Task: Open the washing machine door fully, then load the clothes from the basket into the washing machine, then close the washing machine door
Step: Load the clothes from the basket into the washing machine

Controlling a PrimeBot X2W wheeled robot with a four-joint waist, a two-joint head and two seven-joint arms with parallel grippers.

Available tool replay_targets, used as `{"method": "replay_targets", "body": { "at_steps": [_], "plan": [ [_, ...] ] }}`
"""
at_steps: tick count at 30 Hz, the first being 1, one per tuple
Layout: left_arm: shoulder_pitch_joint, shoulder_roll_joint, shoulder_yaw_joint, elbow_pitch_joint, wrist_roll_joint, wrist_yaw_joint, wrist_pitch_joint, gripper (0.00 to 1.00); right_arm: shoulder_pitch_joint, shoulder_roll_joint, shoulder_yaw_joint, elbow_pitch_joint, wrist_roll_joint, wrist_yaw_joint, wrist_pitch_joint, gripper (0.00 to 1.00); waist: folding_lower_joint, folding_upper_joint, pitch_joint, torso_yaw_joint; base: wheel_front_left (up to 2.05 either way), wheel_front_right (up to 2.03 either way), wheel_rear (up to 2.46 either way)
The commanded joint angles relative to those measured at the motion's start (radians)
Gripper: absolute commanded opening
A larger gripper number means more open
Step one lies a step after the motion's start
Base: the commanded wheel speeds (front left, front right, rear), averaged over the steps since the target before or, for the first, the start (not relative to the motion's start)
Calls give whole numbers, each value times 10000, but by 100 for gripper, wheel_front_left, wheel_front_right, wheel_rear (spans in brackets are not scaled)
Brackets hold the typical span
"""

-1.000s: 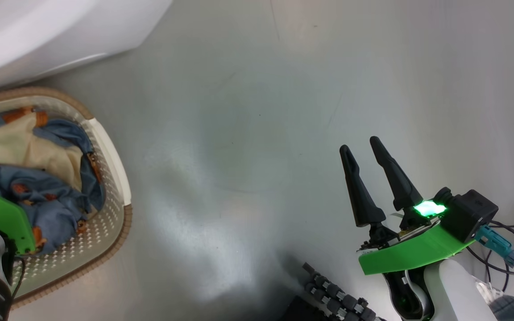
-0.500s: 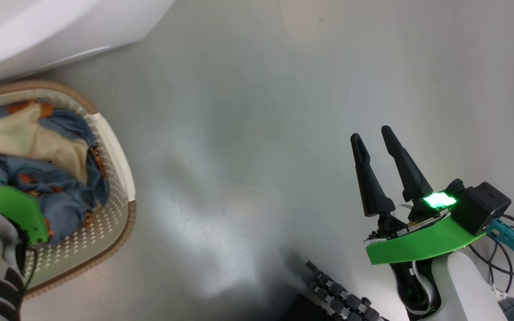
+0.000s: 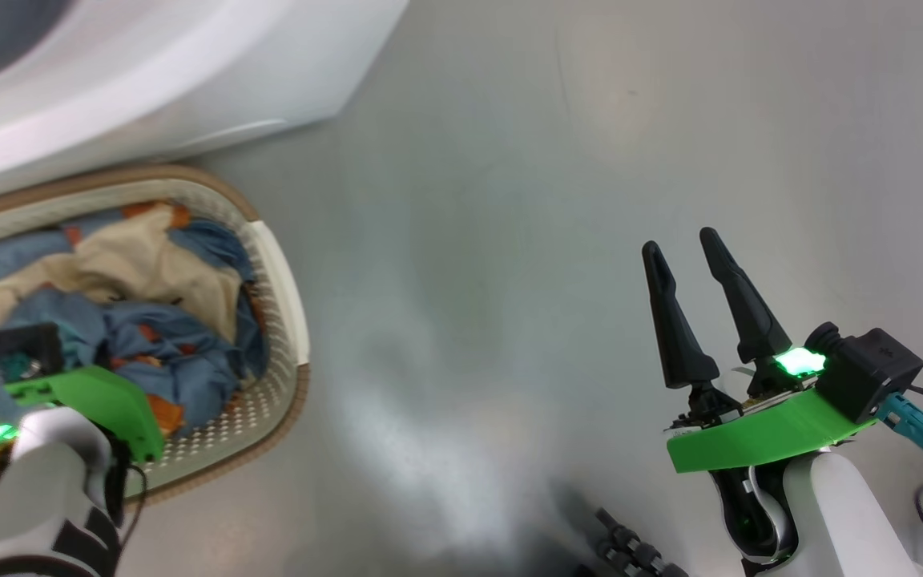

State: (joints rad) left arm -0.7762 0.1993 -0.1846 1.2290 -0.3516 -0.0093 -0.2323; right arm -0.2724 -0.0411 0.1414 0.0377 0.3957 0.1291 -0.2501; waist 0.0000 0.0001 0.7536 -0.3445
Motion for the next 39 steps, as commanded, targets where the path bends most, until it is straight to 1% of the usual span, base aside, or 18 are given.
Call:
{"method": "replay_targets", "body": {
  "at_steps": [1,4,7,17,24,32,36,39],
  "plan": [
    [500,140,219,-199,-148,-76,-177,0,295,-91,91,-153,-212,16,-117,100,0,-1,-679,617,0,0,0],
    [721,-30,248,-413,-207,-140,-244,0,347,-91,54,-122,-343,16,-117,100,0,-1,-956,799,0,0,0],
    [1131,-255,280,-931,-235,-227,-284,0,460,-91,-27,-78,-510,16,-117,100,0,-1,-1403,1049,0,0,0],
    [3317,-785,843,-3764,-105,-185,-293,0,1097,-91,-242,106,-927,16,-117,100,0,-1,-3027,1739,0,0,0],
    [4785,-1162,1284,-5554,86,-345,-293,0,1656,-167,-373,250,-1184,16,-117,100,0,-1,-4202,2166,0,0,0],
    [6420,-1430,1732,-7577,297,-575,-294,0,2378,-345,-493,437,-1296,16,-117,100,0,-1,-5433,2504,0,0,0],
    [7212,-1478,1834,-8475,322,-655,-294,0,2721,-405,-511,452,-1324,16,-117,100,0,-1,-5929,2610,0,0,0],
    [7682,-1485,1746,-9084,123,-648,-294,0,2931,-442,-528,466,-1335,16,-117,100,0,-1,-6254,2681,0,0,0]
  ]
}}
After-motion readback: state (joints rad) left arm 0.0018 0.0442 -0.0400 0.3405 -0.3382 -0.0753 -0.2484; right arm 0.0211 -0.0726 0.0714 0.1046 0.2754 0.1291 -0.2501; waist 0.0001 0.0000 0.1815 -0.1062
